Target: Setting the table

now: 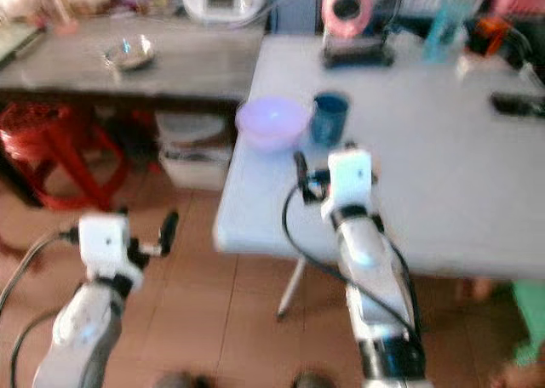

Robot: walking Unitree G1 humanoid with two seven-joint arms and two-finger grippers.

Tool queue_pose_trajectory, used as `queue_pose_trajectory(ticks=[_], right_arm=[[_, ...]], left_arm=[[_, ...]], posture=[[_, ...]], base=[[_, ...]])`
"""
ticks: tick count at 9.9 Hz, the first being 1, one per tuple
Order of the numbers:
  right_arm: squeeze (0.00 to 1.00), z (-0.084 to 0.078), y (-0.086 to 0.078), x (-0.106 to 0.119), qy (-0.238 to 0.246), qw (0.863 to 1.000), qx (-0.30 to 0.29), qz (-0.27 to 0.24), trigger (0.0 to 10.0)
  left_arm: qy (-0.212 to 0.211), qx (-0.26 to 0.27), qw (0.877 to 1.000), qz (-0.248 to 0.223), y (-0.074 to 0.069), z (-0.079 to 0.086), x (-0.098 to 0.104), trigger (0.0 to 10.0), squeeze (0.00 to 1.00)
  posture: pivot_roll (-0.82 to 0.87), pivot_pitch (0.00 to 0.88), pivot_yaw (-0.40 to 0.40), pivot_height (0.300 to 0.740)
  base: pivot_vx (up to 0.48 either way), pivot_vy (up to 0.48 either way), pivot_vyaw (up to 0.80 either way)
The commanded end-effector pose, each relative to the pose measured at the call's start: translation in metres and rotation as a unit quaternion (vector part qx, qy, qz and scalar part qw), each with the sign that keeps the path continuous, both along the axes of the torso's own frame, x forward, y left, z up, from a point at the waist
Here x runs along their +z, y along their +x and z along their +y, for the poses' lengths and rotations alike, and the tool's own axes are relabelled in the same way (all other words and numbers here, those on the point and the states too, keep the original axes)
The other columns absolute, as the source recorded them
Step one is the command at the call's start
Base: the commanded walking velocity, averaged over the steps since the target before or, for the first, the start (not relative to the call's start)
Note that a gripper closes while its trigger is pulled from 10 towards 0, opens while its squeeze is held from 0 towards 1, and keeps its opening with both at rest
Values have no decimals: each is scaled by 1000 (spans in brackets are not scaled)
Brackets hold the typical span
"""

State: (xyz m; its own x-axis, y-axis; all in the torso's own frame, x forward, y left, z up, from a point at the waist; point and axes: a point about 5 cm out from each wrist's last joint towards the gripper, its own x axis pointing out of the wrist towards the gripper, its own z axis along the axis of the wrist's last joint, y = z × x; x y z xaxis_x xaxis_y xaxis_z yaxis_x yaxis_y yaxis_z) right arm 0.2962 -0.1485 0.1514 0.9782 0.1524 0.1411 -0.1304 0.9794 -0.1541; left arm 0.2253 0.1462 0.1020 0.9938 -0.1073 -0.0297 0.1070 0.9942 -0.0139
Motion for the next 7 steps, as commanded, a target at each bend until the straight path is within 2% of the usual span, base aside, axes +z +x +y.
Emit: queue_pose_trajectory(ticks=[1, 2, 6, 7], right_arm=[[0, 1, 1, 4, 1, 1000, -1, -7, 10000], [0, 2, 1, 4, -7, 1000, 4, -10, 10000], [0, 5, 2, 9, -24, 999, 16, -26, 10000], [0, 5, 2, 10, -28, 999, 16, -31, 10000]], left_arm=[[3, -4, 1000, -1, 0, 0, 1, 10000, 0], [2, -4, 1000, 0, 0, 0, 1, 10000, 0], [1, -4, 1000, -3, -2, -1, 1, 10000, 0], [-2, -5, 1000, -6, -2, 0, 2, 10000, 0]], posture=[[81, 87, 22, 740], [82, 87, 21, 740], [81, 85, 26, 740], [81, 85, 26, 740]], base=[[0, 0, 0], [0, 0, 0], [0, 0, 800], [274, 0, 800]])
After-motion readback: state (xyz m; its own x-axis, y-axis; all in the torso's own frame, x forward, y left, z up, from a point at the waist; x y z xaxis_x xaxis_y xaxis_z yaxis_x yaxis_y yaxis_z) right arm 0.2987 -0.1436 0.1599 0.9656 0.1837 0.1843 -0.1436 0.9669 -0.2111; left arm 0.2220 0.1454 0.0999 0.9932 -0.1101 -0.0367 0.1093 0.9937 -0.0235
